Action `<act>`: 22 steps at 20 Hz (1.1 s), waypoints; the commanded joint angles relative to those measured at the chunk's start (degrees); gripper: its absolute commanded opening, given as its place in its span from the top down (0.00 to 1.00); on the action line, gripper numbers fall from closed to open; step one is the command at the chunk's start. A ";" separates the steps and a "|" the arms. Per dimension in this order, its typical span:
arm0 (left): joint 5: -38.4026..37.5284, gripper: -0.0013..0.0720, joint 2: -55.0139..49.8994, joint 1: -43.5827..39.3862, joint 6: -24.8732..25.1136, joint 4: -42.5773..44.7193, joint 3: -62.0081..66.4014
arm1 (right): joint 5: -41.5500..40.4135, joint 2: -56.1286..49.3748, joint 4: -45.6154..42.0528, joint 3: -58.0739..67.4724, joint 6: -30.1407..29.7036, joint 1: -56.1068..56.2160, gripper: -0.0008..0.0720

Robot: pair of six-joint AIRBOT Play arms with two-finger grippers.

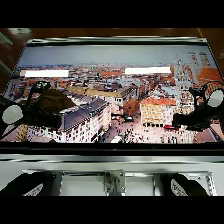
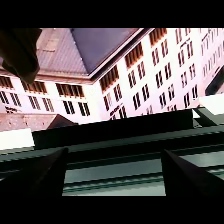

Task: Fold the shirts.

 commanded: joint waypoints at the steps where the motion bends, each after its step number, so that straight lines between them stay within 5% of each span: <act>1: 0.02 0.07 0.00 0.02 0.02 0.00 -0.04 | 0.11 0.04 0.02 -0.02 0.00 0.04 0.03; 4: 0.37 0.07 -0.09 0.11 1.86 0.70 -0.07 | 0.11 0.04 0.02 0.00 0.02 0.04 0.03; 12: 15.98 0.07 -2.54 0.35 1.73 0.52 -0.04 | -0.50 0.04 0.07 -0.02 0.02 0.04 0.03; 18: 14.80 0.07 -3.80 0.39 1.70 2.38 -0.17 | -0.42 -0.02 0.04 -0.02 2.45 0.04 0.03; 19: 15.21 0.15 -3.87 0.39 1.70 2.80 -0.17 | -0.55 -0.02 0.07 -0.02 2.47 0.04 0.03; 20: 16.59 0.50 -4.04 0.39 1.97 4.42 -0.17 | -0.55 -0.02 0.07 -0.02 2.43 0.04 0.03; 21: 19.10 0.63 -4.46 0.66 3.91 8.07 -0.15 | -0.55 -0.02 0.00 -0.02 2.38 0.04 0.03; 22: 21.94 0.56 -5.22 1.79 3.72 11.89 -0.11 | -0.52 -0.02 0.00 -0.02 2.36 0.04 0.03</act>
